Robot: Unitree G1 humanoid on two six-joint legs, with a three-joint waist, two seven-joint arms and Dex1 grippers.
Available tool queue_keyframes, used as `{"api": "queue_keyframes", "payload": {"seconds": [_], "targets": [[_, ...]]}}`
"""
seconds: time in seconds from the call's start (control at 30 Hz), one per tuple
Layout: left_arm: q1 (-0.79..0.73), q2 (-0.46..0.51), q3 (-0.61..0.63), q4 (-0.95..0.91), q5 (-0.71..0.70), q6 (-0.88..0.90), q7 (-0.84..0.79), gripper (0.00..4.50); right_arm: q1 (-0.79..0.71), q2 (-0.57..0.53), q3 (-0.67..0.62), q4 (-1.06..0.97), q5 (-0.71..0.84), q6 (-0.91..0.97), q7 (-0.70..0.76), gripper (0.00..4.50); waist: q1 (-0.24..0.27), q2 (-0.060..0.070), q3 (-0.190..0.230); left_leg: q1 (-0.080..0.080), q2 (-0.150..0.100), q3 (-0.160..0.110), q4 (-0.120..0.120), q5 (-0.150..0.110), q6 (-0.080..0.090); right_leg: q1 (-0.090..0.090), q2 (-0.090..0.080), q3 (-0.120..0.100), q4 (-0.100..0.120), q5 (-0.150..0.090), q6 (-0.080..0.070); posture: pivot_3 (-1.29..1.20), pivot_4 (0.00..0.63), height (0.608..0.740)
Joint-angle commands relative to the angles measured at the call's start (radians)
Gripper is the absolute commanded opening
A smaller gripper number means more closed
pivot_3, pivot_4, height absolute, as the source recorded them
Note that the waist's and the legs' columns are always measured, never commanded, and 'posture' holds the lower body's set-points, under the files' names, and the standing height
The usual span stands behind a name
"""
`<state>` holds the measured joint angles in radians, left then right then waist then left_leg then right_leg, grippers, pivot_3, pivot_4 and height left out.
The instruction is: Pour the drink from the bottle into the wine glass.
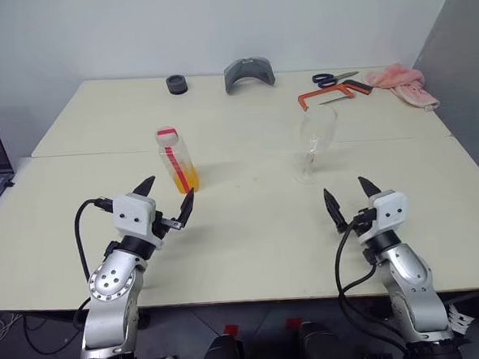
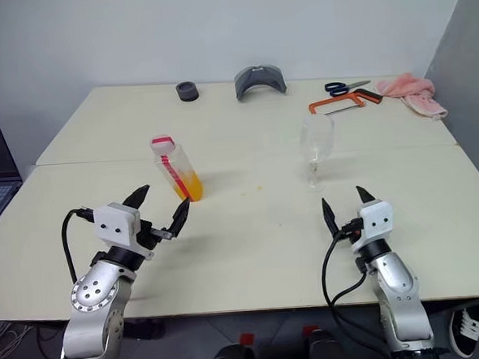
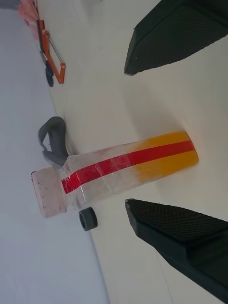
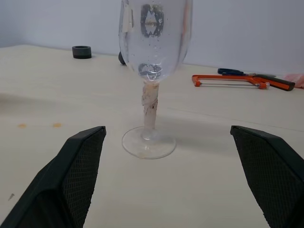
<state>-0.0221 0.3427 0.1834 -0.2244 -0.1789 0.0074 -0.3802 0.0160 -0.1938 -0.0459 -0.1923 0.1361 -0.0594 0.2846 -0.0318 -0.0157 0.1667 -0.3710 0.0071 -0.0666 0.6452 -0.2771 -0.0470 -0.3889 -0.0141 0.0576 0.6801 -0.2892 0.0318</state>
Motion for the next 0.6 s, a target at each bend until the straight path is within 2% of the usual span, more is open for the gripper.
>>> {"api": "queue_keyframes", "payload": {"seconds": [0.03, 0.3, 0.6], "targets": [[-0.005, 0.001, 0.014, -0.026, -0.001, -0.046, 0.009, 4.48, -0.003, -0.003, 0.001, -0.046, 0.003, -0.024, 0.005, 4.50, 0.000, 0.000, 0.000, 0.000, 0.000, 0.000, 0.000, 0.000, 0.000, 0.000, 0.000, 0.000, 0.000, 0.000, 0.000, 0.00, 0.150, 0.740], [-0.012, -0.006, 0.031, -0.002, -0.014, -0.018, 0.031, 4.48, 0.004, -0.019, 0.015, -0.054, 0.006, -0.021, 0.029, 4.50, 0.000, 0.000, 0.000, 0.000, 0.000, 0.000, 0.000, 0.000, 0.000, 0.000, 0.000, 0.000, 0.000, 0.000, 0.000, 0.00, 0.150, 0.740], [-0.094, -0.047, 0.027, 0.036, 0.003, 0.102, 0.139, 4.48, -0.035, -0.156, 0.084, -0.220, 0.161, 0.183, 0.237, 4.50, 0.000, -0.001, 0.001, -0.001, 0.000, -0.006, 0.000, 0.000, 0.000, 0.001, 0.000, -0.005, 0.000, 0.000, 0.000, 0.00, 0.150, 0.740]]}}
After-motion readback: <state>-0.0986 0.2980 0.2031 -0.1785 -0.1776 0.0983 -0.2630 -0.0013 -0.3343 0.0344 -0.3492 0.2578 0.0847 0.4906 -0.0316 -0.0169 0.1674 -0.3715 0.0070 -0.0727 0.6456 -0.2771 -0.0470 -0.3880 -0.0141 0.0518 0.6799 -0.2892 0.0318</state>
